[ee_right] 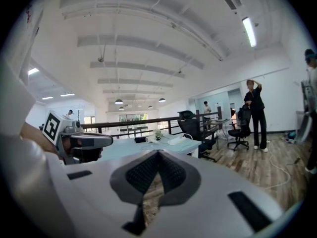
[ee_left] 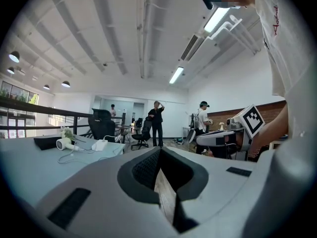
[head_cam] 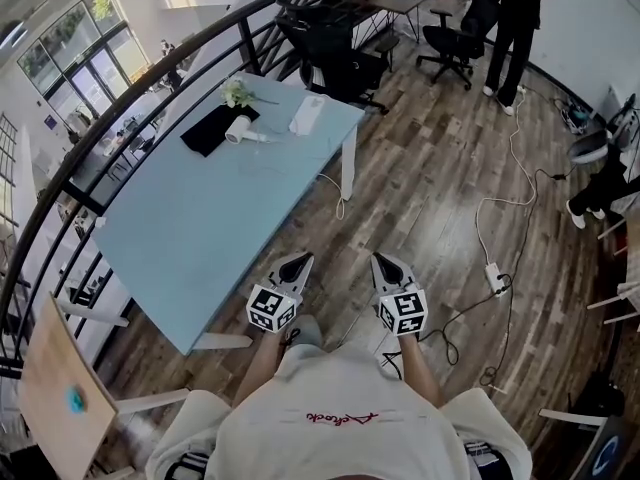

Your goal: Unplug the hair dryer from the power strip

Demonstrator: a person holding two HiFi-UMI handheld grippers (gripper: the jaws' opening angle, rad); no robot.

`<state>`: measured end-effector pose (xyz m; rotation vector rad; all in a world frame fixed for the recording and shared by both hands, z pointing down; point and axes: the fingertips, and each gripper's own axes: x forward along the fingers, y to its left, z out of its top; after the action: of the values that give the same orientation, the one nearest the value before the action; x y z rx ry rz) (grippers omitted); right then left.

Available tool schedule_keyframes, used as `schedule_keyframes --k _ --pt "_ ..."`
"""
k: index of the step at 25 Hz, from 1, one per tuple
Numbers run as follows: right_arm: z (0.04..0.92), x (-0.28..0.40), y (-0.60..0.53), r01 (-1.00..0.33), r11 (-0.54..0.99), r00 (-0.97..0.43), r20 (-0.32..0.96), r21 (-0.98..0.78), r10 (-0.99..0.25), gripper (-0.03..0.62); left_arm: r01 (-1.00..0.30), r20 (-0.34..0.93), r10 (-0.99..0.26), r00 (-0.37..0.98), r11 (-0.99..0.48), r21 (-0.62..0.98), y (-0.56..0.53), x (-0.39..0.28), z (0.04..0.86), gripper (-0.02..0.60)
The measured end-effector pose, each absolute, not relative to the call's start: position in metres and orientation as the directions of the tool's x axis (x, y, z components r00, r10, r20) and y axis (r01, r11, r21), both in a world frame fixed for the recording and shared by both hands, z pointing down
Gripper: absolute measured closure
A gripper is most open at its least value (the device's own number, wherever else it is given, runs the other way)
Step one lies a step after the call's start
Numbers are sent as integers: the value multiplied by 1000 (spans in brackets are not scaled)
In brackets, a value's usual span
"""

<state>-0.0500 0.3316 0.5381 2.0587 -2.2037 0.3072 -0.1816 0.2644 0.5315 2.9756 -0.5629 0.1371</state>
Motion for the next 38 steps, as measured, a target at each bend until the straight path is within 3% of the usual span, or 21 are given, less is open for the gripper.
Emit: schedule_keyframes --k 12,38 --pt "550 -36 297 -994 59 -77 226 -87 -971 577 -368 113 -357 927 -924 100 229 -165 542 572" --pt "539 1 73 -997 62 -70 257 -38 -964 577 -348 48 -345 937 -922 167 7 -114 533 574"
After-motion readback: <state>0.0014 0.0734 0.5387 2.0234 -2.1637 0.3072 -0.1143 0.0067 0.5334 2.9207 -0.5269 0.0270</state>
